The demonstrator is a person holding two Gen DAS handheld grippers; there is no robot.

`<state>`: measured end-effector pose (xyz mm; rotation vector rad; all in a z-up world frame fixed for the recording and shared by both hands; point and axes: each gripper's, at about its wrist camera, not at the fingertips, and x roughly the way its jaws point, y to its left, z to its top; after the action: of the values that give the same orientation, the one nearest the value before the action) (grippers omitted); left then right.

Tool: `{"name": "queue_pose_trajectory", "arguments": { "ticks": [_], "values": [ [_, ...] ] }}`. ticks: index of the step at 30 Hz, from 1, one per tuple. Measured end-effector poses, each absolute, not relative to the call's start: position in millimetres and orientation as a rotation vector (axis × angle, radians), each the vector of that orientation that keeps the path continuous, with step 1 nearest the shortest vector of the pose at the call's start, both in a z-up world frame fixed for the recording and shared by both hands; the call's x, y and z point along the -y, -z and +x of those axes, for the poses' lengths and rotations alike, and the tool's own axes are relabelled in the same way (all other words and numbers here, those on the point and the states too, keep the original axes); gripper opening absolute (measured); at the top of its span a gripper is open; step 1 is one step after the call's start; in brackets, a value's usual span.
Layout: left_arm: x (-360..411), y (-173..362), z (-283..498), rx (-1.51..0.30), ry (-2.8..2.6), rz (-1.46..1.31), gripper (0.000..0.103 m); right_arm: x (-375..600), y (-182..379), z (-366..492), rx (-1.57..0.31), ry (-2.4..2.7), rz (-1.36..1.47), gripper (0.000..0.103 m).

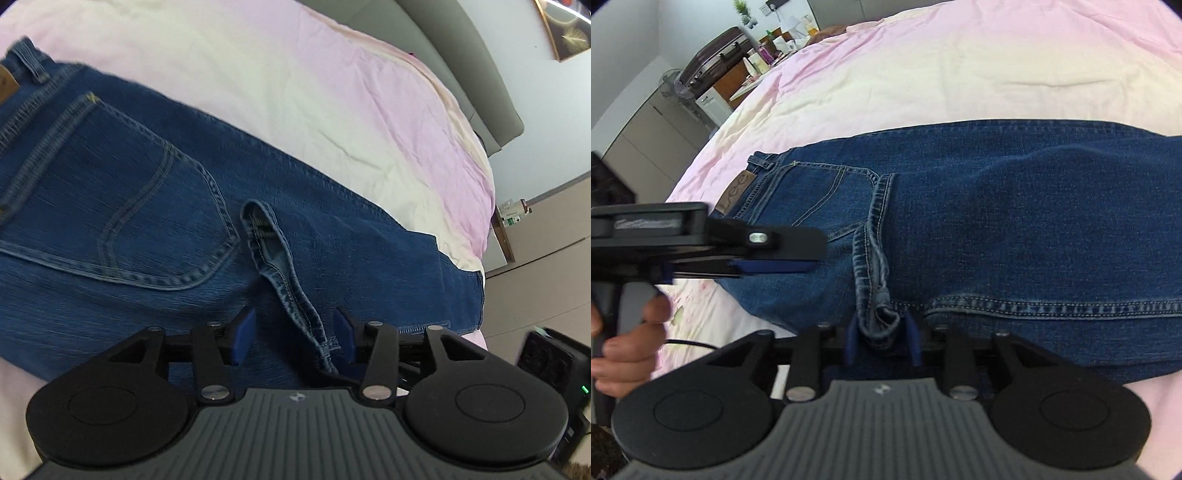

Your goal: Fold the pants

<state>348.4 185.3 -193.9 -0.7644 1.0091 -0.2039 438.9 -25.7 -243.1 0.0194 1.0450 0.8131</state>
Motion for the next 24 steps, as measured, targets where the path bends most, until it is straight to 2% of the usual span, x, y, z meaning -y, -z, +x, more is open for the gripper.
{"name": "queue_pose_trajectory", "arguments": {
  "ticks": [1, 3, 5, 7, 8, 10, 17, 24],
  "values": [
    [-182.2, 197.0, 352.8, -1.010, 0.203, -0.773, 0.054, 29.6, 238.1, 436.8, -1.034, -0.818, 0.009, 0.036],
    [-177.1, 203.4, 360.0, -1.000, 0.177, -0.792, 0.054, 39.2, 228.4, 433.1, -0.995, -0.810, -0.027, 0.048],
    [-172.7, 208.4, 365.6, -0.994, 0.163, -0.814, 0.053, 60.4, 218.8, 429.3, -0.945, -0.780, -0.069, 0.049],
    [-166.0, 208.8, 368.6, -0.976, 0.144, -0.787, 0.031, 91.8, 212.6, 428.9, -0.911, -0.726, -0.089, 0.050],
    [-161.0, 205.3, 368.4, -0.957, 0.118, -0.744, 0.013, 112.0, 210.8, 430.3, -0.901, -0.682, -0.091, 0.050],
    [-153.2, 192.8, 364.5, -0.891, 0.093, -0.664, 0.004, 158.3, 210.6, 435.0, -0.897, -0.575, -0.074, 0.050],
    [-113.5, 116.3, 343.6, -0.666, 0.156, -0.139, 0.004, 278.6, 226.5, 437.6, -0.944, -0.316, 0.023, 0.050],
    [-167.9, 54.1, 336.3, -0.679, 0.126, -0.081, 0.004, 306.5, 229.2, 439.4, -0.931, -0.292, 0.064, 0.050]
  ]
}}
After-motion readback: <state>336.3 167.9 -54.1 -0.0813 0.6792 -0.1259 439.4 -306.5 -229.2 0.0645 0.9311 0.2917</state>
